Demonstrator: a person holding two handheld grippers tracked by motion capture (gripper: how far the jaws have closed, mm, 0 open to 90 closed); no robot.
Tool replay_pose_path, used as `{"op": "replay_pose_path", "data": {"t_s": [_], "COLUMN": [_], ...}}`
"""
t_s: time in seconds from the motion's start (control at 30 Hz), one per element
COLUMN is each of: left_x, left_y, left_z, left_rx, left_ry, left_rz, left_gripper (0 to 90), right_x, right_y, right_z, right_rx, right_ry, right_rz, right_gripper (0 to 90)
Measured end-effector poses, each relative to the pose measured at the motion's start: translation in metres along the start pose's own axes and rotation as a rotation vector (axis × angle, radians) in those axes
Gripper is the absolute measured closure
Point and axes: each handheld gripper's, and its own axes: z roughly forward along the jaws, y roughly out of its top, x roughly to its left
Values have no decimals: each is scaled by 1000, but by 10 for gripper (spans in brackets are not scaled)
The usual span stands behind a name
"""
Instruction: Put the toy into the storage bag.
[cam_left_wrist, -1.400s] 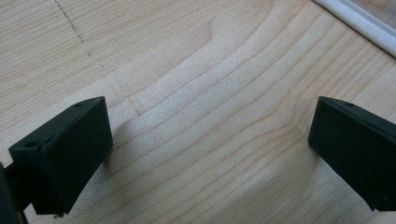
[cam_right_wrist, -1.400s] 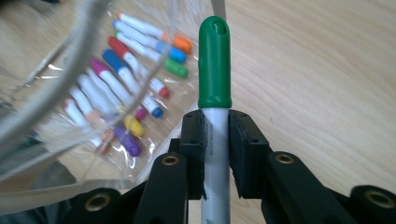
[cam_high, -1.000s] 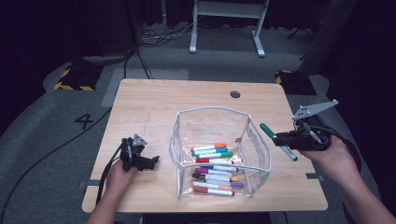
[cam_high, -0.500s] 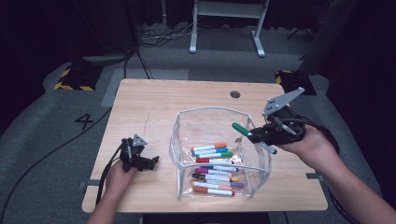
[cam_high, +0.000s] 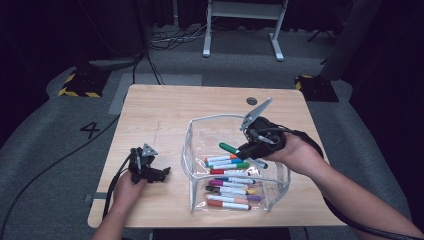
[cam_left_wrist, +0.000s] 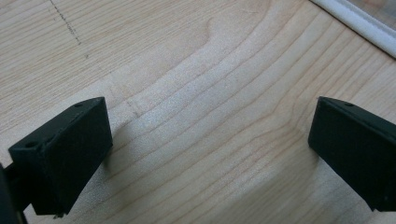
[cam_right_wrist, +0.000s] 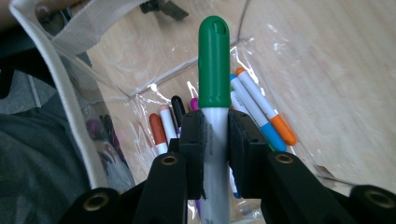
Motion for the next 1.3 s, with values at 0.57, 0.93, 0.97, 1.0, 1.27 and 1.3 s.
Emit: {"op": "replay_pose_path", "data": {"t_s": [0.57, 0.93, 0.97, 1.0, 1.27, 1.3], "left_x": [0, 0, 0, 0, 0, 0], "left_y": [0, 1, 1, 1, 1, 1], "left_z": [0, 1, 1, 1, 1, 1], "left_rx": [0, -2, -2, -2, -4, -4], "left_ry": [1, 3, 2, 2, 2, 2], "left_rz": [3, -3, -2, -2, -4, -4], "left_gripper": [0, 0, 0, 0, 0, 0], "right_x": [11, 16, 17, 16, 14, 15], "right_y": [6, 2, 2, 2, -3, -3], "right_z": [76, 105, 107, 109, 125, 126], "right_rx": [209, 326, 336, 342, 407, 420], "right_ry": [37, 94, 96, 99, 102, 109], "right_rz": [-58, -94, -96, -102, -128, -127], "right_gripper": [760, 758, 758, 758, 756, 756]}}
